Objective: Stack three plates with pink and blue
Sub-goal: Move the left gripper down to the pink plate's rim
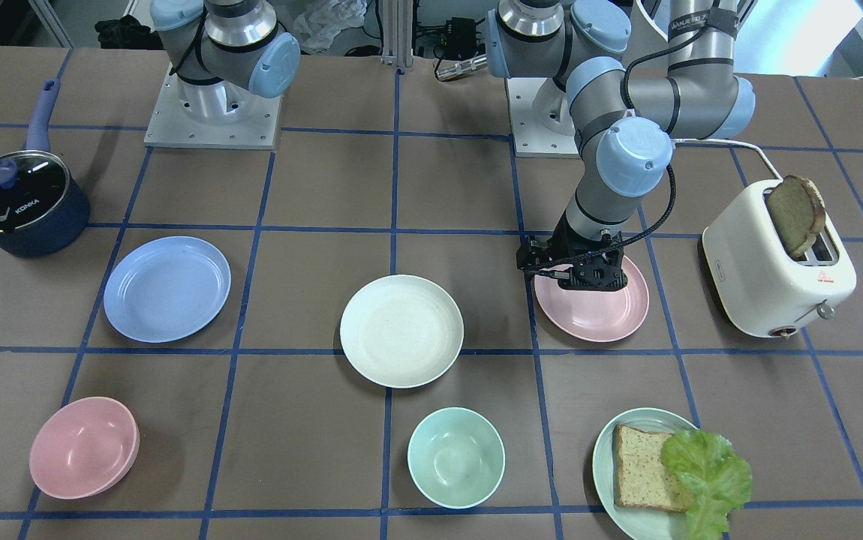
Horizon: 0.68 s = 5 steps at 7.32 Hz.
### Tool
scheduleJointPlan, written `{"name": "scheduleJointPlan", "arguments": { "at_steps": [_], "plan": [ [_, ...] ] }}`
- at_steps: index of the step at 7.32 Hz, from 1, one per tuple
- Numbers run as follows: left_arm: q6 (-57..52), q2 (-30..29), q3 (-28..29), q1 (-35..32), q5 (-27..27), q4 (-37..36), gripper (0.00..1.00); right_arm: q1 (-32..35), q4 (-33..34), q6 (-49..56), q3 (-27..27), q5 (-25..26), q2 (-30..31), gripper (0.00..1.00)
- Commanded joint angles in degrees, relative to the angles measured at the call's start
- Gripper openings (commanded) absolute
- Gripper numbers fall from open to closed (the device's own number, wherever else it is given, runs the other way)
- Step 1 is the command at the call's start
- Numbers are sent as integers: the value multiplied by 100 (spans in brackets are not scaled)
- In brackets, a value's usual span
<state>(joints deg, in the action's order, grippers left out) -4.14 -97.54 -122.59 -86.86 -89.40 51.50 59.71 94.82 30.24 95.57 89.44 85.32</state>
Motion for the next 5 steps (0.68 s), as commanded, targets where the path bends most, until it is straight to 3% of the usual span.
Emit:
{"name": "scheduleJointPlan", "arguments": {
  "at_steps": [1,2,5],
  "plan": [
    [-8,-195,-178,-15,1,-457,99,-109,1207,60,749,-32,-50,99],
    [10,-256,-178,-33,1,-466,98,-109,1623,17,1066,-32,-76,99],
    [27,-450,-204,-120,-8,-571,91,-109,1724,-10,1342,-85,-190,98]
  ]
}}
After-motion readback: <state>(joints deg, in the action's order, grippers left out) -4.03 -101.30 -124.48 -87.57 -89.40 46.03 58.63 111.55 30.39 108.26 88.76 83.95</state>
